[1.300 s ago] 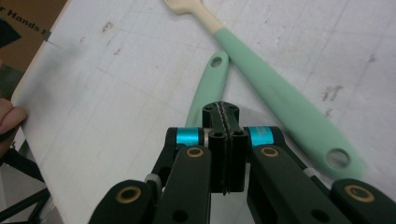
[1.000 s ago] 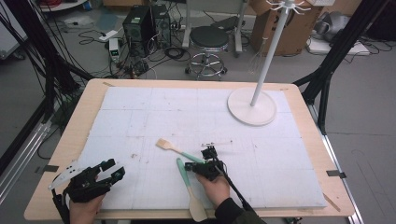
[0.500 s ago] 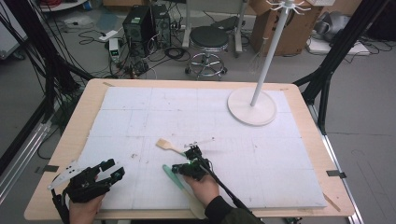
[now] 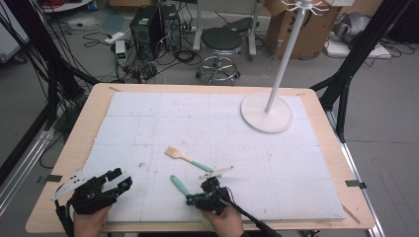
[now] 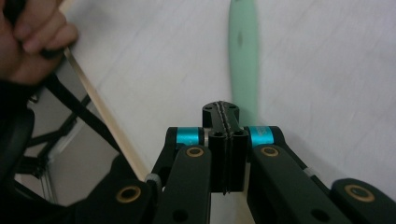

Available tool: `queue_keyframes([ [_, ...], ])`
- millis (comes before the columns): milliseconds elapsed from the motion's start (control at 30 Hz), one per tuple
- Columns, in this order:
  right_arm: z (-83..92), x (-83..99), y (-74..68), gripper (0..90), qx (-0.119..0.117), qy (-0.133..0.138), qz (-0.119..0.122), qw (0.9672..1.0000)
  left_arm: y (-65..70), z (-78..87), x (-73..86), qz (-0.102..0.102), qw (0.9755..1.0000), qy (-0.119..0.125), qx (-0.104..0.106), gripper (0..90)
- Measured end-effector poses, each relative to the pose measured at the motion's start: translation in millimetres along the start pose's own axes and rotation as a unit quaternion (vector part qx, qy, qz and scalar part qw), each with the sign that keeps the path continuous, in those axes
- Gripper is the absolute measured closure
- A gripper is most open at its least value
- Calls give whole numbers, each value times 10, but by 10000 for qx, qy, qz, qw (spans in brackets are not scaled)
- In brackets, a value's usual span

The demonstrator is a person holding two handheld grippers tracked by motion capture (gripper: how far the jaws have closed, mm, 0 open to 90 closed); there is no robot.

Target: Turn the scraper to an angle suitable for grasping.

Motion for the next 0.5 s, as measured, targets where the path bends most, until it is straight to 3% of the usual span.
queue_keyframes([
  [200,67,93,-25,900,9,-36,34,10000,-1,-3,0,8,10000,-1,-2,357],
  [400,151,90,-12,900,310,-103,497,9982,-3,-1,-2,34,10000,15,3,357],
  [500,183,74,35,900,401,-118,523,9978,-3,-2,-2,31,10000,8,-1,357],
])
Point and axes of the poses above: each handheld gripper's, and its own axes: z roughly backward along the jaws, x roughly out of its underside, y roughly to its right, the point moved 5 cm from there along -z, roughly forward along the jaws, and after that the axes turned 15 degrees about y, right-handed, at the moved point
